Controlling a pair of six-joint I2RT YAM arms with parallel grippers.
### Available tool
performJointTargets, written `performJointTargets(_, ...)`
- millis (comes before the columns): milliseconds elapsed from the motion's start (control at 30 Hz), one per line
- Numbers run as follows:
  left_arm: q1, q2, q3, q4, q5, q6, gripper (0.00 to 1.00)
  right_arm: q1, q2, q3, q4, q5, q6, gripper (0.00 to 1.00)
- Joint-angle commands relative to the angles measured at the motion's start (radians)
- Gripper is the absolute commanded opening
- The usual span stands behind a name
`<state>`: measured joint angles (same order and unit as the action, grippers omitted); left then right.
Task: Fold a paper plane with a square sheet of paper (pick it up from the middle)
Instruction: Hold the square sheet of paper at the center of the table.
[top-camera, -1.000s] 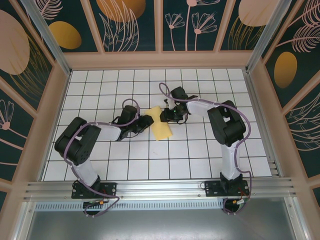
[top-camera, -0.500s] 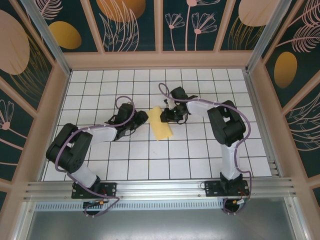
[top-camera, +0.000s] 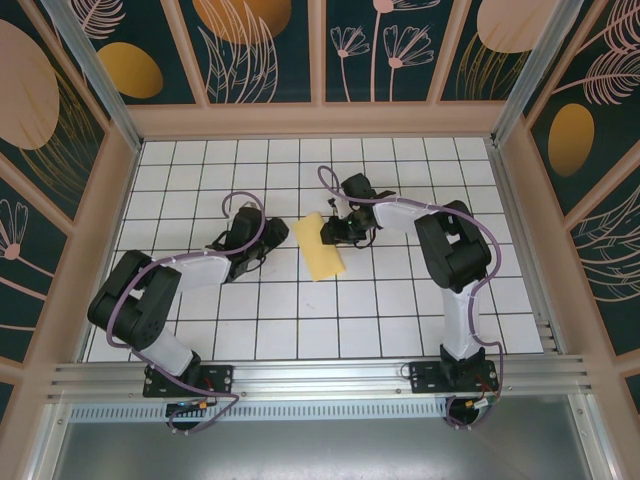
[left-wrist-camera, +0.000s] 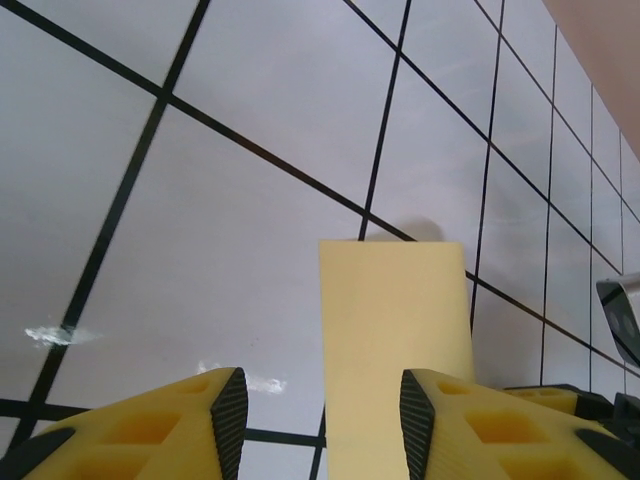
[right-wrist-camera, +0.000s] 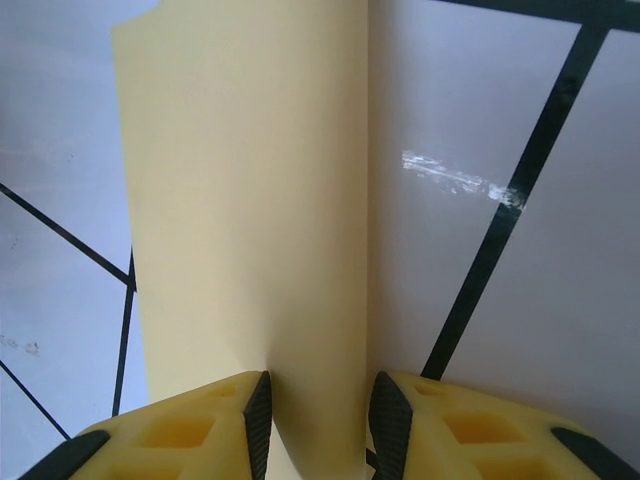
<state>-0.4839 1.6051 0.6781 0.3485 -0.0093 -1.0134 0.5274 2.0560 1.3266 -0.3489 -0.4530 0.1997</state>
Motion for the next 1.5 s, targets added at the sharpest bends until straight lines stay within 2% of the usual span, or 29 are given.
performJointTargets(0,0.018,0.003,-0.018,0.041,-0.007,0.026,0.48,-0.006,0.107,-0.035,-0.061,0.123,0.003,0.38)
performJointTargets(167,0.030,0.013,-0.011,0.056,0.019,0.035,0.48,-0.009,0.108,-0.036,-0.065,0.134,-0.017,0.36)
performJointTargets(467,0.030,0.048,0.001,0.089,0.084,0.044,0.47,-0.022,0.098,-0.048,-0.046,0.078,-0.026,0.33)
performJointTargets(833,0.030,0.046,0.009,0.079,0.110,0.053,0.46,-0.022,0.095,-0.051,-0.045,0.088,-0.038,0.30)
performJointTargets(1167,0.030,0.053,0.006,0.087,0.121,0.056,0.46,-0.023,0.103,-0.044,-0.050,0.096,-0.040,0.34)
performJointTargets(1467,0.030,0.081,0.012,0.132,0.197,0.056,0.45,-0.022,0.125,-0.029,-0.059,0.107,-0.064,0.34)
